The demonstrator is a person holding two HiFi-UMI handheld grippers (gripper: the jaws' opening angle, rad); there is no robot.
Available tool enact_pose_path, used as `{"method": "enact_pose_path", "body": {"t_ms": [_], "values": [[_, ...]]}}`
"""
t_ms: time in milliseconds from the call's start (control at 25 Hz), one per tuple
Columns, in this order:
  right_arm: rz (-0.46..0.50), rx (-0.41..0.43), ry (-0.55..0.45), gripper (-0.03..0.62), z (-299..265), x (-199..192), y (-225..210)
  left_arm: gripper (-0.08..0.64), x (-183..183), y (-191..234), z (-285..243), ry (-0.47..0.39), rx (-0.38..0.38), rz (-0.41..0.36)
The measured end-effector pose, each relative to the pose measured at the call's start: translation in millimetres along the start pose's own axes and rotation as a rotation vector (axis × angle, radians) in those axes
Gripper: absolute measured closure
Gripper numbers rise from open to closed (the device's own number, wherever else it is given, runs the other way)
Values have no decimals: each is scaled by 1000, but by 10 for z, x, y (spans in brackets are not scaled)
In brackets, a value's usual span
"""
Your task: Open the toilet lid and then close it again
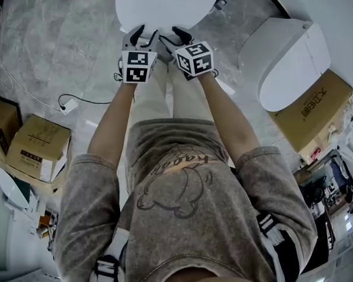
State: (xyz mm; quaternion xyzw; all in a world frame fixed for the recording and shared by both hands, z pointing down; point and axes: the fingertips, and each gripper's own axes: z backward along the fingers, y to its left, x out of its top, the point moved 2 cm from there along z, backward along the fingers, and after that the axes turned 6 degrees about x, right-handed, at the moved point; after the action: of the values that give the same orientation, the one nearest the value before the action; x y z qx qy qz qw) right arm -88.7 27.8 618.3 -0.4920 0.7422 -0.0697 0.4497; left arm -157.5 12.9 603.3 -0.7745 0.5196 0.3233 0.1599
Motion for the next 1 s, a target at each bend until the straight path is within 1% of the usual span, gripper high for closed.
{"method": "enact_pose_path", "body": {"t_ms": [80,200,320,440,600,680,800,880,1000], "values": [[-16,-2,8,357,-67,-74,-20,382,-115,38,-44,9,14,-12],[-34,-2,33,370,-193,-190,-59,388,-294,110,-132,28,22,12],[-52,-10,52,383,-305,-355,-112,392,-496,136,-238,55,13,42],[-76,-24,62,385,-449,-496,-187,391,-687,182,-384,81,4,52],[-96,-34,93,385,-631,-694,-256,391,-960,238,-548,136,-7,72],[-104,-39,113,388,-716,-783,-302,391,-1075,266,-634,157,-11,89],[-125,-58,139,408,-830,-913,-375,391,-1243,303,-756,187,-14,133],[-136,-69,151,408,-905,-983,-421,391,-1341,327,-840,207,-15,160],[-140,-84,163,408,-1000,-1060,-483,391,-1439,347,-958,226,-23,179]]}}
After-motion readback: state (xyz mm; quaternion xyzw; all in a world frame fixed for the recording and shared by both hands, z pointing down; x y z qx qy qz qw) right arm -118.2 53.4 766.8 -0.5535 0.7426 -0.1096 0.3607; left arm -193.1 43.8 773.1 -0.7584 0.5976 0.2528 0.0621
